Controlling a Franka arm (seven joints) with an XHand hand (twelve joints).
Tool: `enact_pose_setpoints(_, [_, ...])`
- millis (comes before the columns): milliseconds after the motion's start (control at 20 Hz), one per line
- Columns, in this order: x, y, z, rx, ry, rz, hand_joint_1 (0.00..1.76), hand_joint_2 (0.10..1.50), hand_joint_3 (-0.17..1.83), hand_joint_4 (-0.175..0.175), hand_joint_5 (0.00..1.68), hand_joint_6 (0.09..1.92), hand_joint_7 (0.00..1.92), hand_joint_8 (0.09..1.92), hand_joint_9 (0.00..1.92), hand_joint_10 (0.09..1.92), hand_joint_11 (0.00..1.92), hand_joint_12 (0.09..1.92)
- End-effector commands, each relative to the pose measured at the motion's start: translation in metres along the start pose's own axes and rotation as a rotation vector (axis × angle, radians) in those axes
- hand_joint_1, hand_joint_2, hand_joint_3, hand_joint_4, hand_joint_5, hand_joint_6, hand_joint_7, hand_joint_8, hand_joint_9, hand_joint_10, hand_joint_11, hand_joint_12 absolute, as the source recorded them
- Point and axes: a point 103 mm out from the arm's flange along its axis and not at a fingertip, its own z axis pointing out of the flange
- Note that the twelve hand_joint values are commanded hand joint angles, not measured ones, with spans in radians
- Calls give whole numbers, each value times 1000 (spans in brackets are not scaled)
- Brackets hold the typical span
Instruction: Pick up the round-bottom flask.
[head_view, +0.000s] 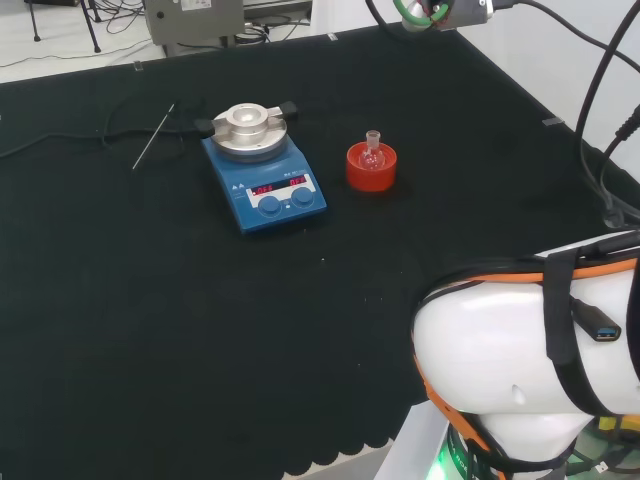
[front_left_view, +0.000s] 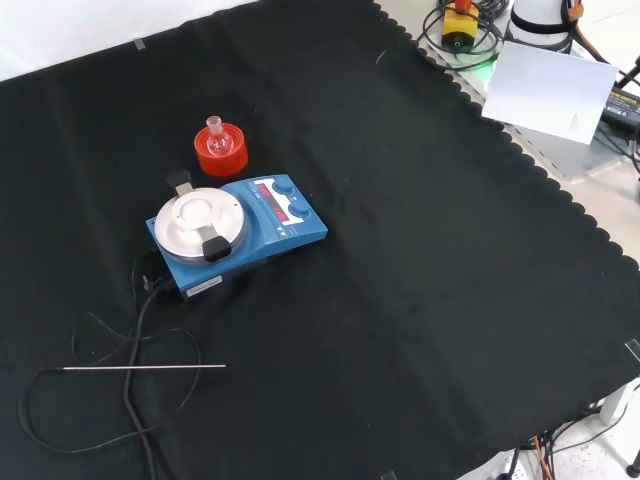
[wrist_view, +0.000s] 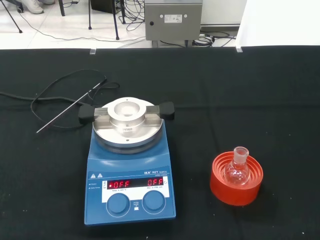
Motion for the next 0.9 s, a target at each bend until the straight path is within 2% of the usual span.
enact_pose_setpoints(50, [-4,1,1,-6,-7,2,245,1089,481,1,253,240,108,461,227,550,58,1203])
enact_pose_setpoints(150, [-6,1,1,-2,-6,3,116,1199,383,7,179,92,51,437,147,574,12,1179])
enact_pose_setpoints(450, [-9,3,4,3,-9,5,78,1238,339,9,163,87,34,429,121,587,0,1174])
enact_pose_setpoints(500, [24,-2,4,-4,-34,1,78,1239,337,9,163,87,34,429,120,587,0,1174])
enact_pose_setpoints(600, [39,-3,4,-7,-38,5,78,1239,335,9,164,87,34,429,120,588,0,1175])
enact_pose_setpoints(750, [38,3,7,13,-28,22,78,1240,333,8,165,87,34,429,120,589,0,1175])
enact_pose_setpoints(900, [24,19,17,34,-2,37,79,1241,329,8,165,87,37,431,124,592,0,1177])
